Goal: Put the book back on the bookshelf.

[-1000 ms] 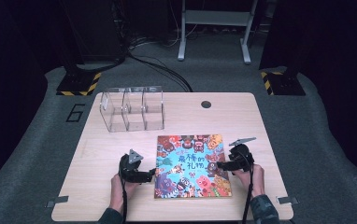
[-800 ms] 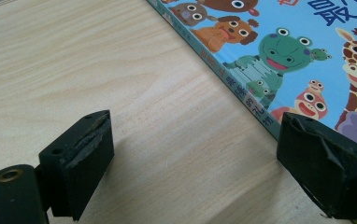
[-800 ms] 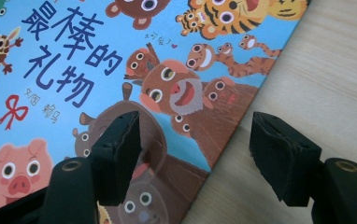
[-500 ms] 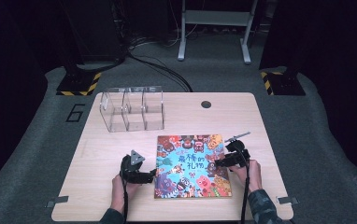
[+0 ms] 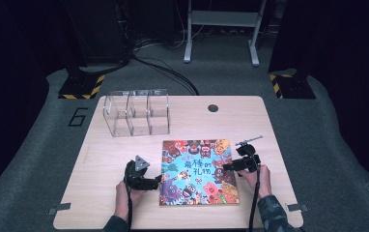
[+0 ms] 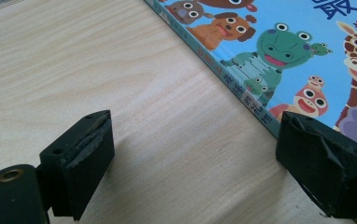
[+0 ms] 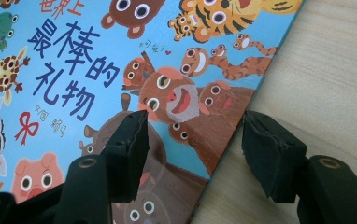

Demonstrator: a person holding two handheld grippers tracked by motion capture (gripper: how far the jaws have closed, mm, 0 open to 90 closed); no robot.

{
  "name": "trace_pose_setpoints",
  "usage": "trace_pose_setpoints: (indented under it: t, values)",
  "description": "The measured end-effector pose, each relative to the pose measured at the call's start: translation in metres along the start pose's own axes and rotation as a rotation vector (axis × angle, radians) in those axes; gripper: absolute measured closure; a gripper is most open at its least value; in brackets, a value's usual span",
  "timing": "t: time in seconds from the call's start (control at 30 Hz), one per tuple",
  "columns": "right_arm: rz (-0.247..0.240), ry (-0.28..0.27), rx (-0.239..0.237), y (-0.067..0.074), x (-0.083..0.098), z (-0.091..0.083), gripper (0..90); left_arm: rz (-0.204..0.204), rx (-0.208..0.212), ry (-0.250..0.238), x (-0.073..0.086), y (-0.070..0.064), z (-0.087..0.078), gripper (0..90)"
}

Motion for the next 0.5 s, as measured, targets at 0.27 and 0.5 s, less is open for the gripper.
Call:
trace_pose_setpoints:
  t: [0.27, 0.5]
  values:
    - [0.040, -0.011, -0.010, 0.0022, 0.0003, -0.0031, 40.9, 0.001, 0.000, 0.000, 0.0000, 0.0000, 0.0000, 11.6]
    - [0.077, -0.030, -0.035, 0.0017, -0.0001, -0.0055, 41.0, 0.001, 0.000, -0.001, 0.0000, 0.0000, -0.0001, 11.7]
Point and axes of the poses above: each handheld gripper's, and its own axes: z roughly forward along the jaws, x roughly out of its underside, y roughly to its left, the point moved 9 cm from there along z, roughly forward along the jaws, and after that the axes turned 14 degrees about -y, right-handed, at the moved point
